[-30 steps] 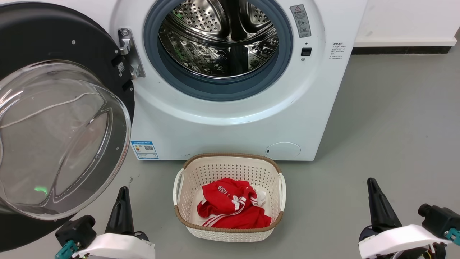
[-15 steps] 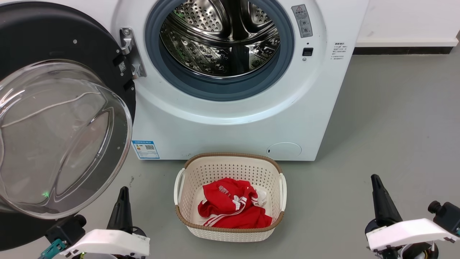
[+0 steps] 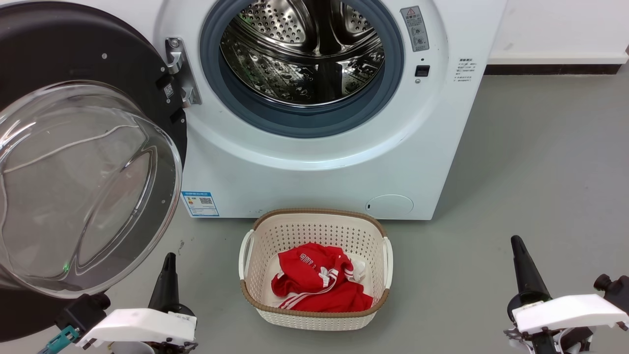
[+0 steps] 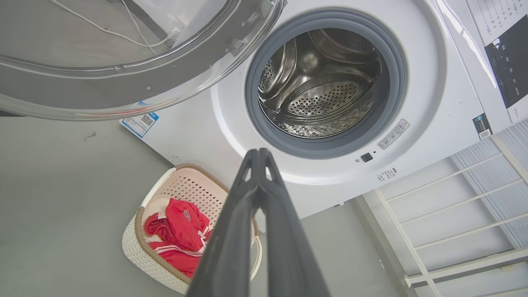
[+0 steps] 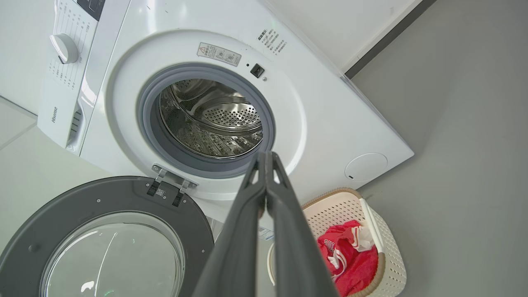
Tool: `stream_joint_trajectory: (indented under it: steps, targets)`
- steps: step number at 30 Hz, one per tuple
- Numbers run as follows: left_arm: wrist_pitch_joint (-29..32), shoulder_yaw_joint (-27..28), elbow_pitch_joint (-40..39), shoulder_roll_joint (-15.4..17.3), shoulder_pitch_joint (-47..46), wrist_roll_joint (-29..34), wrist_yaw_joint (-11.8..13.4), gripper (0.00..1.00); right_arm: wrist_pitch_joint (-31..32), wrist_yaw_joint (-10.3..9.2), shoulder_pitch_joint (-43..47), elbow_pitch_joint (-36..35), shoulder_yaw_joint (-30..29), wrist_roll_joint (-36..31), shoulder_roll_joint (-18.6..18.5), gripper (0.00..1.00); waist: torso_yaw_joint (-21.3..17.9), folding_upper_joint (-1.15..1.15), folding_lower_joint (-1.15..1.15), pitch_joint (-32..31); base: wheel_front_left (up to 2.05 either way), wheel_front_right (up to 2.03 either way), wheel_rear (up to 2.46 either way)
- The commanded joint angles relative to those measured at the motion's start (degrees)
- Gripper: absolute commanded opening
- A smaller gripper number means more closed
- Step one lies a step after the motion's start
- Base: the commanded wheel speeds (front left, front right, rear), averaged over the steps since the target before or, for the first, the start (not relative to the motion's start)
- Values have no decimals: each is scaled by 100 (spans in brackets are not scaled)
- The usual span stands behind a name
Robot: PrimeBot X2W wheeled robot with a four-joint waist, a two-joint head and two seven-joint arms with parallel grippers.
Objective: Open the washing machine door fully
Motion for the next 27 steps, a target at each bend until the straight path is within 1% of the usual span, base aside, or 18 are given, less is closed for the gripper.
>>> stream_joint_trajectory:
  steps: [1, 16, 27]
  targets:
    - [44, 24, -33, 11, -175, -192, -35, 0, 42, 0, -153, -37, -23, 190, -44, 0, 2, 0, 0, 0, 0, 0, 0]
    - [297, 101, 95, 12, -285, -1231, -133, 0, 282, 0, -237, 37, -106, 1178, -48, 0, 25, 0, 0, 2, 0, 0, 0]
    - [444, 144, 171, 12, -352, -1842, -191, 0, 427, -1, -284, 82, -161, 1763, -46, 0, 39, 0, 0, 4, 0, 0, 0]
